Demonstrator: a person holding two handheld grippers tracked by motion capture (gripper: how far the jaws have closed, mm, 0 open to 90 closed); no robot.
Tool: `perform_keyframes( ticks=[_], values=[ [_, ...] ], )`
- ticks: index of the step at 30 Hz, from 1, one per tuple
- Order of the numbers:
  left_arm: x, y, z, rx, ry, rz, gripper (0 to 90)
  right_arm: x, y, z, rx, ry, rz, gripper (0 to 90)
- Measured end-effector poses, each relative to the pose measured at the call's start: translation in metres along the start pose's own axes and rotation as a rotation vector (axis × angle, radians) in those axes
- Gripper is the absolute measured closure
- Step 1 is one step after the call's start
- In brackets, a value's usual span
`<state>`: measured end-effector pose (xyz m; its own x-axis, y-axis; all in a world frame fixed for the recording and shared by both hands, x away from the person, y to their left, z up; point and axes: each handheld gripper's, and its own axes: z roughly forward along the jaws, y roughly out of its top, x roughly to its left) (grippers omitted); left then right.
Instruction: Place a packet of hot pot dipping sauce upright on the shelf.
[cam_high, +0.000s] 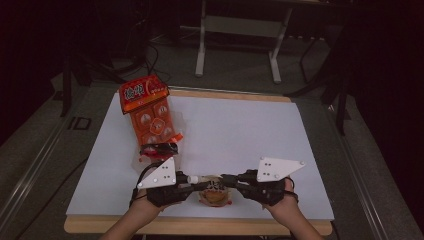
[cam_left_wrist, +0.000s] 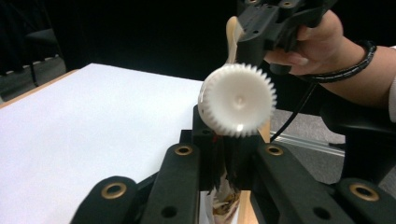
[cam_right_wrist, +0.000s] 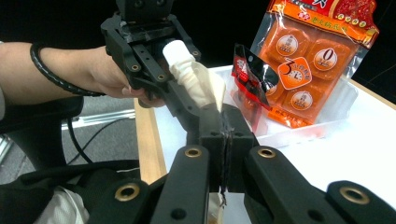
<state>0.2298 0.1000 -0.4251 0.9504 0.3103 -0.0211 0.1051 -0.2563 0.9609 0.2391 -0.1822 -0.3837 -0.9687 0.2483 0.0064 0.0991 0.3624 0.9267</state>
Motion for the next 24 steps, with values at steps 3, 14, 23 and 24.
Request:
perform_keyframes(
  ticks=[3,14,23,24],
  values=[
    [-0.002,0.003,0.000,-0.002,0.013,0.025,88.4,-0.002,-0.001,-0.002,-0.008,0.001,0.007,88.8],
    [0.003,0.015,-0.009,0.000,0.045,0.055,89.0,-0.004,0.004,-0.007,-0.045,-0.037,0.012,74.4],
    [0.013,0.016,-0.019,-0.011,0.091,0.051,89.0,-0.012,-0.003,-0.010,-0.053,-0.071,0.038,47.8],
    [0.015,0.017,-0.021,-0.013,0.102,0.060,89.0,-0.012,-0.003,-0.010,-0.050,-0.089,0.034,42.4]
  ],
)
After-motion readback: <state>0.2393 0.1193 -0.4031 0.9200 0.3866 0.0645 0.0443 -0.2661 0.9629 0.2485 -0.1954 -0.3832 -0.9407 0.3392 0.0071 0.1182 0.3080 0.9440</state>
